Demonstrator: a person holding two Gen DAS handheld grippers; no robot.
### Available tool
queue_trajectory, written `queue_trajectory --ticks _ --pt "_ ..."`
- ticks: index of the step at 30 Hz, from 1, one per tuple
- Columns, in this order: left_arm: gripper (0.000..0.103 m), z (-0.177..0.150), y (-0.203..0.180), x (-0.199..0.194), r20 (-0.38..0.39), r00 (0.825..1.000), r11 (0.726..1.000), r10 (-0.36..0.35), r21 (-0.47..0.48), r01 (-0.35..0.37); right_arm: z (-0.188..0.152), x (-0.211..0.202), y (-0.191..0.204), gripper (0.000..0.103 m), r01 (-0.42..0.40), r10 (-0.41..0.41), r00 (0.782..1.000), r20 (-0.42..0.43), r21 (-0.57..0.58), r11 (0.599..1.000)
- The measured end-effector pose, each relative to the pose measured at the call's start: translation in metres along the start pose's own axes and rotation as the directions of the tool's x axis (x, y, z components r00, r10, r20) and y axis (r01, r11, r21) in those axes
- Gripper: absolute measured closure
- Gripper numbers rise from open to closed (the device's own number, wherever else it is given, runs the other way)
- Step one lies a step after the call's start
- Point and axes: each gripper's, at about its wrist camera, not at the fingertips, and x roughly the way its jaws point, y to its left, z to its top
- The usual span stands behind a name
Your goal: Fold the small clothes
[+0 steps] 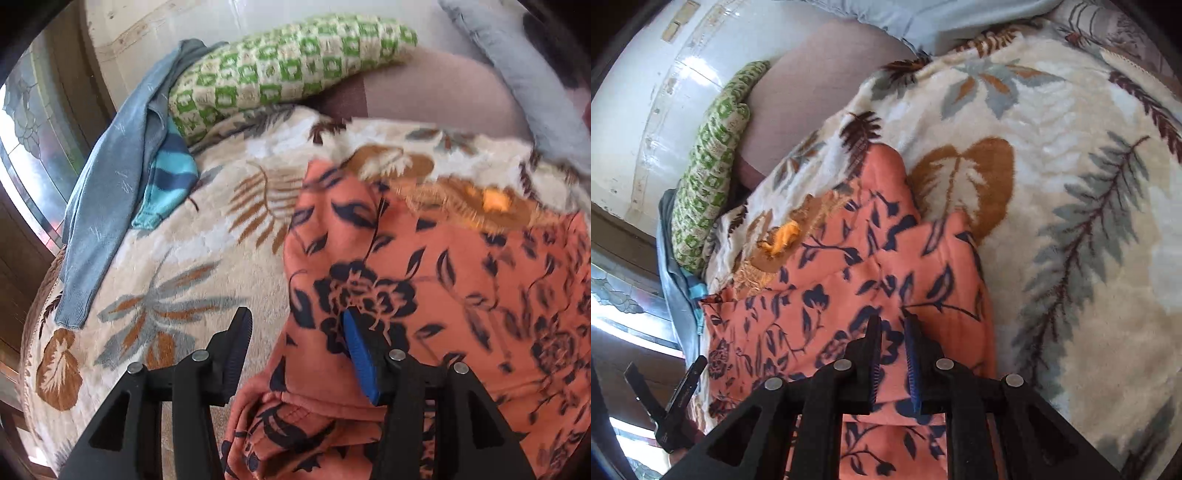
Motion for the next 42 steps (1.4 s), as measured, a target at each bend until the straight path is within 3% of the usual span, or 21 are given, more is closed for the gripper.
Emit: queue_trajectory --ticks 2,6,11,13,14,15,19,22,25,28,33,36,37,39,40,41,42 --pt "0.041 -0.005 0.005 0.002 0.015 1.000 1.000 -0.002 -0.010 0.003 0.000 -0.005 -0.005 0.088 -0.040 0.040 0.999 0.009 -0.008 0.999" --pt "0.041 -0.010 0.029 -0.031 0.049 0.996 0.994 -0.071 -0.082 0.075 -0.016 -0.058 -0.012 0.087 -0.126 0.126 0.992 0.031 -0.016 0.992" --pt "0.036 -0.058 0.065 -0.072 0.002 0.992 0.981 -0.127 -0.145 0.126 -0.051 -0.125 -0.025 0.081 -0.030 0.036 0.999 0.031 -0.157 0.987" --pt "0.023 -0.085 0.084 -0.092 -0.008 0.993 0.978 -0.122 -0.172 0.118 -0.068 -0.141 -0.035 0.065 -0.004 0.004 1.000 -0.005 -0.178 0.984" --pt "0.017 -0.099 0.094 -0.100 -0.014 0.993 0.976 -0.117 -0.184 0.113 -0.078 -0.147 -0.039 0.037 0.008 -0.011 1.000 -0.018 -0.182 0.983" --pt "0.016 -0.112 0.103 -0.107 -0.025 0.992 0.975 -0.121 -0.190 0.114 -0.089 -0.152 -0.042 0.025 0.017 -0.020 1.000 -0.017 -0.186 0.982" --pt "0.016 -0.164 0.133 -0.119 -0.139 0.973 0.959 -0.183 -0.245 0.145 -0.130 -0.152 -0.045 0.025 -0.006 -0.018 0.994 -0.109 -0.217 0.976" --pt "0.016 -0.191 0.142 -0.123 -0.179 0.960 0.951 -0.216 -0.263 0.165 -0.157 -0.141 -0.043 0.025 0.088 -0.128 0.983 -0.132 -0.273 0.958" --pt "0.016 -0.206 0.142 -0.128 -0.185 0.952 0.937 -0.245 -0.296 0.183 -0.174 -0.127 -0.052 0.025 0.105 -0.155 0.968 -0.196 -0.246 0.964" --pt "0.016 -0.214 0.131 -0.136 -0.172 0.927 0.916 -0.332 -0.295 0.273 -0.191 -0.122 -0.059 0.025 0.110 -0.157 0.960 -0.232 -0.202 0.973" --pt "0.016 -0.226 0.101 -0.127 -0.252 0.895 0.923 -0.367 -0.216 0.317 -0.217 -0.111 -0.064 0.025 0.140 -0.196 0.942 -0.271 -0.214 0.967" --pt "0.017 -0.235 0.087 -0.116 -0.287 0.870 0.913 -0.400 -0.203 0.353 -0.226 -0.103 -0.073 0.025 0.156 -0.201 0.938 -0.281 -0.175 0.972" --pt "0.018 -0.236 0.083 -0.114 -0.291 0.871 0.916 -0.396 -0.195 0.351 -0.229 -0.099 -0.074 0.025 0.158 -0.202 0.936 -0.287 -0.169 0.973" --pt "0.031 -0.237 0.078 -0.112 -0.293 0.892 0.937 -0.345 -0.166 0.308 -0.234 -0.095 -0.081 0.025 0.168 -0.208 0.938 -0.277 -0.162 0.972" --pt "0.033 -0.237 0.077 -0.113 -0.293 0.894 0.939 -0.340 -0.156 0.306 -0.237 -0.092 -0.083 0.025 0.164 -0.202 0.942 -0.269 -0.158 0.974" --pt "0.045 -0.237 0.078 -0.113 -0.292 0.893 0.939 -0.342 -0.154 0.309 -0.240 -0.089 -0.083 0.030 0.146 -0.184 0.945 -0.271 -0.154 0.977" --pt "0.057 -0.237 0.082 -0.114 -0.292 0.892 0.937 -0.345 -0.161 0.310 -0.242 -0.086 -0.086 0.051 0.130 -0.166 0.946 -0.278 -0.142 0.981"
